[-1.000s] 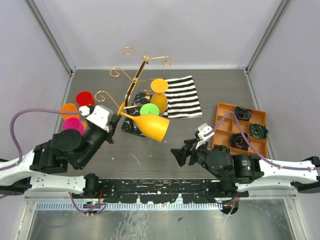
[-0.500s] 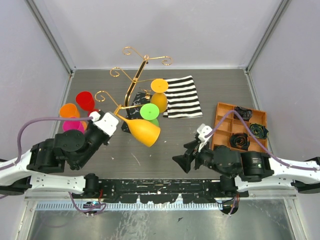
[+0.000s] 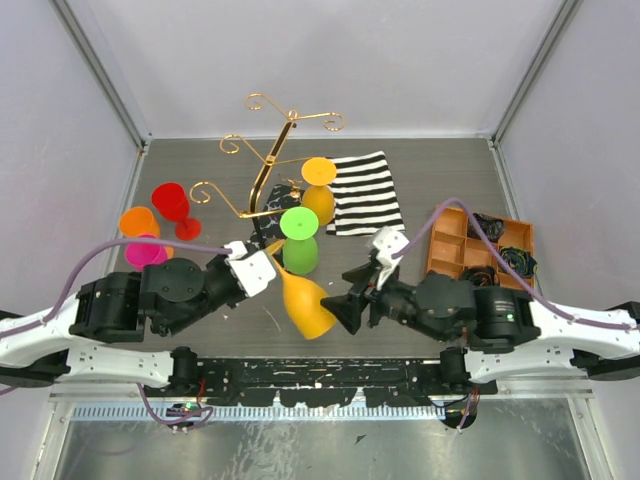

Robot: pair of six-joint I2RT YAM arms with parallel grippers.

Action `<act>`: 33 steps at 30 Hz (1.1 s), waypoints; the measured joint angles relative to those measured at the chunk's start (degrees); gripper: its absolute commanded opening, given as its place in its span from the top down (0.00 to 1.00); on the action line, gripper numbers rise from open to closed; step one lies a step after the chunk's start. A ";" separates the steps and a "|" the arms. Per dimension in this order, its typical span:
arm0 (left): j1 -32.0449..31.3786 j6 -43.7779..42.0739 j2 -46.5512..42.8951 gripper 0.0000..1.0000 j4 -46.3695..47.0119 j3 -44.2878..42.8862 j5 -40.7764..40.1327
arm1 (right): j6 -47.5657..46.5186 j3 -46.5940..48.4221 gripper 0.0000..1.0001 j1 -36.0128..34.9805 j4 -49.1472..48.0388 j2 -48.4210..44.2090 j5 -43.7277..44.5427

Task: Place the wine glass upside down on the wine glass rack
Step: Turn the wine glass upside down at the wine rack.

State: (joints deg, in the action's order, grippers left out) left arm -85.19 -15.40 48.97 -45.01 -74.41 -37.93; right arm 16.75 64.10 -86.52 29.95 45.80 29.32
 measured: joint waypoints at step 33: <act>-0.09 -4.72 4.02 1.00 2.67 -0.72 12.09 | 12.37 -4.46 0.57 15.26 -13.40 11.13 -25.81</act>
State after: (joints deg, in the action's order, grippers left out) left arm -85.27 -20.12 52.99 -42.35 -75.13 -25.85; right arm 29.12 59.64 -71.26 16.56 56.93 3.51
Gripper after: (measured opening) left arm 0.021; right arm 0.450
